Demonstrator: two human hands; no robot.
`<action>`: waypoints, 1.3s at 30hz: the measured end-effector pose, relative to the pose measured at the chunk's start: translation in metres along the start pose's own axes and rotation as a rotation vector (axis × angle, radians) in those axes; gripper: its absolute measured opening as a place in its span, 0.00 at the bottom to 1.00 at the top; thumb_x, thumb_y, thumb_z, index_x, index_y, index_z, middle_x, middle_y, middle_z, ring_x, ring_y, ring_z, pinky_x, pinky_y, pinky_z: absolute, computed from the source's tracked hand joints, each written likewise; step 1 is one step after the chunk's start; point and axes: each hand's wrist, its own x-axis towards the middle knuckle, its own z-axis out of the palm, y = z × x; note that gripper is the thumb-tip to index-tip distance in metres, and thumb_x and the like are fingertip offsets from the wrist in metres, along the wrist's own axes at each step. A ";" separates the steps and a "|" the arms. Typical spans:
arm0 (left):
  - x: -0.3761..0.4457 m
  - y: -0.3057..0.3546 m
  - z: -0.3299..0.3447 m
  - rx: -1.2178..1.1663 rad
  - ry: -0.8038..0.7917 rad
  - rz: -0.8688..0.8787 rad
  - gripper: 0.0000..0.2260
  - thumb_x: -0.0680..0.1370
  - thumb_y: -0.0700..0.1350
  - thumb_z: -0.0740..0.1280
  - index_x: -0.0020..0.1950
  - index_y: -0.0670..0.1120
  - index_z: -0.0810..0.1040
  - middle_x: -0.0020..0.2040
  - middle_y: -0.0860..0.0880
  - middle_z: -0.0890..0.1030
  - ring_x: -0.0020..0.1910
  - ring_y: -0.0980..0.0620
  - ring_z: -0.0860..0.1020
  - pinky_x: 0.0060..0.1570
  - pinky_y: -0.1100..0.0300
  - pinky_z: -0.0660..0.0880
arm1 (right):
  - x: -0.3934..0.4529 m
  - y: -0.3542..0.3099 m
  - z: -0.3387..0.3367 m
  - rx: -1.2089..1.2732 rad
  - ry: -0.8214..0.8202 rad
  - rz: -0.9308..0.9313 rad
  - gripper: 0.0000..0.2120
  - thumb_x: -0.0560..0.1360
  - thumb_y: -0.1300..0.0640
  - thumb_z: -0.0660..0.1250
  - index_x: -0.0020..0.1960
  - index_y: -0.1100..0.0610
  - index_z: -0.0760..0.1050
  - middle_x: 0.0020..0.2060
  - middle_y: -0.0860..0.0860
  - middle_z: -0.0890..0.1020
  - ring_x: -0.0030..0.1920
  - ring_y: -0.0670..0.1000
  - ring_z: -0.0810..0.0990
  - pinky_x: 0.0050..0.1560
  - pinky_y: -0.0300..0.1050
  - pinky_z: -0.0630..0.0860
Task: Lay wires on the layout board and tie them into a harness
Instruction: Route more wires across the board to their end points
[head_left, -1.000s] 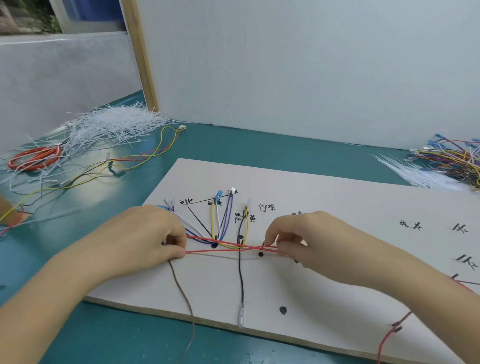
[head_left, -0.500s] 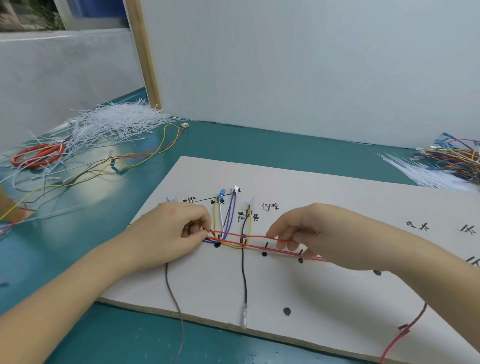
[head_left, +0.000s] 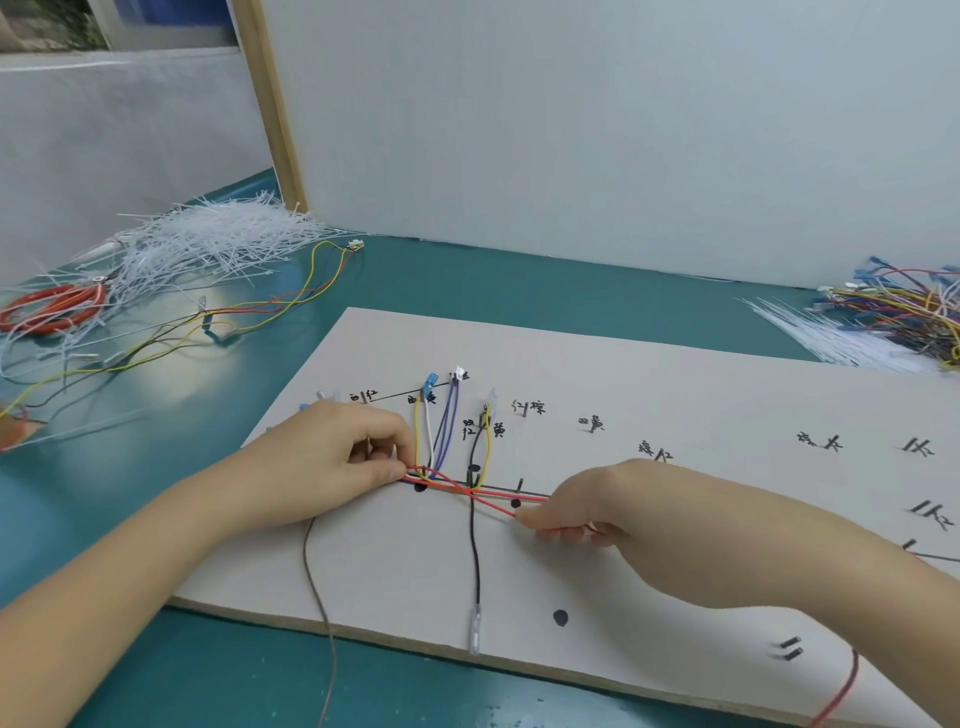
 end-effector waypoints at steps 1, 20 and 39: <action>0.001 0.000 0.001 0.000 0.000 0.004 0.12 0.74 0.42 0.69 0.39 0.60 0.78 0.37 0.58 0.77 0.35 0.59 0.72 0.35 0.69 0.66 | -0.003 0.003 0.002 -0.023 0.002 0.027 0.20 0.80 0.47 0.56 0.33 0.54 0.66 0.30 0.48 0.65 0.30 0.46 0.63 0.30 0.33 0.60; -0.029 -0.013 -0.016 0.178 0.030 0.026 0.13 0.76 0.35 0.64 0.44 0.54 0.79 0.43 0.58 0.79 0.45 0.60 0.76 0.49 0.64 0.71 | -0.052 0.025 -0.011 0.273 0.409 -0.135 0.17 0.77 0.60 0.61 0.47 0.38 0.79 0.40 0.41 0.80 0.37 0.40 0.79 0.42 0.33 0.75; -0.051 -0.023 -0.021 0.157 0.046 0.067 0.11 0.70 0.58 0.59 0.42 0.56 0.78 0.44 0.59 0.77 0.38 0.60 0.74 0.39 0.68 0.69 | -0.049 0.016 -0.007 0.315 0.467 -0.099 0.14 0.77 0.58 0.61 0.45 0.39 0.79 0.35 0.48 0.82 0.33 0.43 0.79 0.41 0.35 0.75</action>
